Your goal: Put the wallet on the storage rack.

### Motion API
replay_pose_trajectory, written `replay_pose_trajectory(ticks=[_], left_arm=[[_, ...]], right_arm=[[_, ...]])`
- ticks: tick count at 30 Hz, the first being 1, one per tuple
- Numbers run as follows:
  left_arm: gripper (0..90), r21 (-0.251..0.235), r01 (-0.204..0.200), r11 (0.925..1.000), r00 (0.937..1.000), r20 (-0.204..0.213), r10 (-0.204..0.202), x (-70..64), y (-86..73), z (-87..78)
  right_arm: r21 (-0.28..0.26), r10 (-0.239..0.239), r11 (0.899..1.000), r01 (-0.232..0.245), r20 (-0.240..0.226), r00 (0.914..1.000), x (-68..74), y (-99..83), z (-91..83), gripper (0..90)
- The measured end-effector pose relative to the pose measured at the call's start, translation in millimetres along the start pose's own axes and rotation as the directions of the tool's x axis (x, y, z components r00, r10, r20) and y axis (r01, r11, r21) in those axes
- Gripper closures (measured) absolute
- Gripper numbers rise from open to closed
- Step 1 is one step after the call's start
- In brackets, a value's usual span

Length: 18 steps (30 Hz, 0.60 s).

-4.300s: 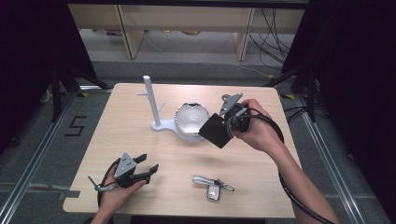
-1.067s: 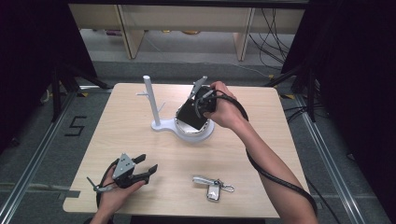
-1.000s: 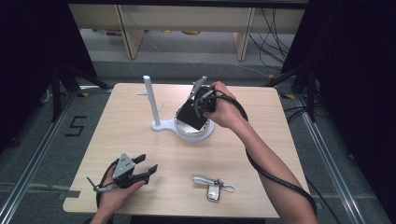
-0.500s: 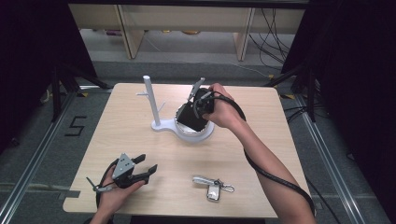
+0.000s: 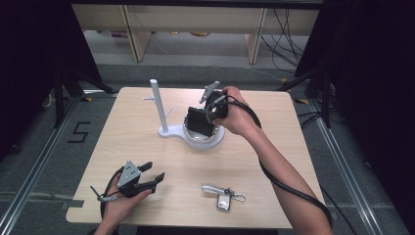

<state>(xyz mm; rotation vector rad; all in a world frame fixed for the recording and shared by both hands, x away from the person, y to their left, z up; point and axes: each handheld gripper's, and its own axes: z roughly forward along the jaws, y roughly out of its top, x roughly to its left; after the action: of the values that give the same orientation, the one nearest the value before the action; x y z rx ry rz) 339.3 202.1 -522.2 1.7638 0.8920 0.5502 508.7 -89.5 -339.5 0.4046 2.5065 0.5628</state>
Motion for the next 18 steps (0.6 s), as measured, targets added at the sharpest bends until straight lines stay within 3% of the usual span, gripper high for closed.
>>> replay_pose_trajectory(ticks=[6, 10, 15, 18], left_arm=[[34.9, 0.0, -0.002, 1.0, 1.0, -0.001, 0.002, -0.1, 0.0, 0.1], [34.9, 0.002, -0.004, 1.0, 1.0, -0.001, 0.004, -0.3, 0.0, 0.0], [34.9, 0.001, -0.006, 1.0, 0.9999, 0.011, 0.006, -1.4, 0.1, 1.3], [35.8, 0.007, -0.008, 0.9999, 0.9998, 0.018, 0.007, -2.4, 0.8, 1.8]], right_arm=[[-0.013, 0.036, 0.999, -0.036, 0.026, 0.999, -3.9, -10.7, -11.0, 58.4], [-0.017, 0.082, 0.997, -0.082, 0.003, 0.9966, -2.7, -22.1, -16.3, 62.1], [-0.007, 0.178, 0.984, -0.179, -0.064, 0.9819, 2.9, -43.1, -23.7, 71.7], [0.022, 0.202, 0.979, -0.201, -0.089, 0.9753, 6.8, -59.8, -26.0, 75.8]])
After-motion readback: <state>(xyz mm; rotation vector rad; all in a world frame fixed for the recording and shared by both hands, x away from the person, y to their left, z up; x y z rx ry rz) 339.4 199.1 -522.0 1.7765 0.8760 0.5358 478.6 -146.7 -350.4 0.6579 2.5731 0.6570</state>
